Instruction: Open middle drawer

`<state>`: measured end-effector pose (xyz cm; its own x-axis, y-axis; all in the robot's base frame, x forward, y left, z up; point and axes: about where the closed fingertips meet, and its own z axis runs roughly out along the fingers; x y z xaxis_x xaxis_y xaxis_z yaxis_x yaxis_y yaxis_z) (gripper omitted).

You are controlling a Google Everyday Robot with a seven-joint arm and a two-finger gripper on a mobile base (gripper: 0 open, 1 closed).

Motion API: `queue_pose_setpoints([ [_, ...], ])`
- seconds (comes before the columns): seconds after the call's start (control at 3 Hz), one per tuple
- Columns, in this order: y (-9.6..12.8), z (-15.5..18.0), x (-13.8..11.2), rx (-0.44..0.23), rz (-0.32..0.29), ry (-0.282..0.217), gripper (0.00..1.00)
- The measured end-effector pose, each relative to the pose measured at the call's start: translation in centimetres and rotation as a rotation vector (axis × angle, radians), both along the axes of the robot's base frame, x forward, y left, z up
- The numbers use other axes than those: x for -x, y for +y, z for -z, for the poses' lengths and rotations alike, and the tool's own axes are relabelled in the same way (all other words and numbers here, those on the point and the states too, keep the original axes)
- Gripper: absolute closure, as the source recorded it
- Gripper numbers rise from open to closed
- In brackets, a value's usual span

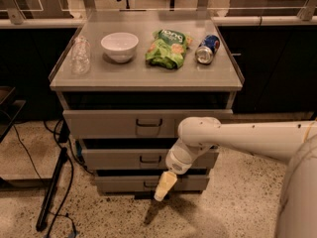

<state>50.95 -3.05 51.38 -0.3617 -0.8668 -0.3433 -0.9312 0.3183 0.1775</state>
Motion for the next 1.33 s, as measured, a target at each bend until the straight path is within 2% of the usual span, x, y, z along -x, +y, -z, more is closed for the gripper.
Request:
queue_pose_setpoints([
  [0.33, 0.5, 0.8, 0.3, -0.017, 0.009, 0.022, 0.00],
  [1.0, 0.0, 1.0, -2.3, -0.020, 0.101, -0.051, 0.00],
  [1.33, -0.2, 1.0, -3.2, -0.021, 0.124, -0.073, 0.00],
])
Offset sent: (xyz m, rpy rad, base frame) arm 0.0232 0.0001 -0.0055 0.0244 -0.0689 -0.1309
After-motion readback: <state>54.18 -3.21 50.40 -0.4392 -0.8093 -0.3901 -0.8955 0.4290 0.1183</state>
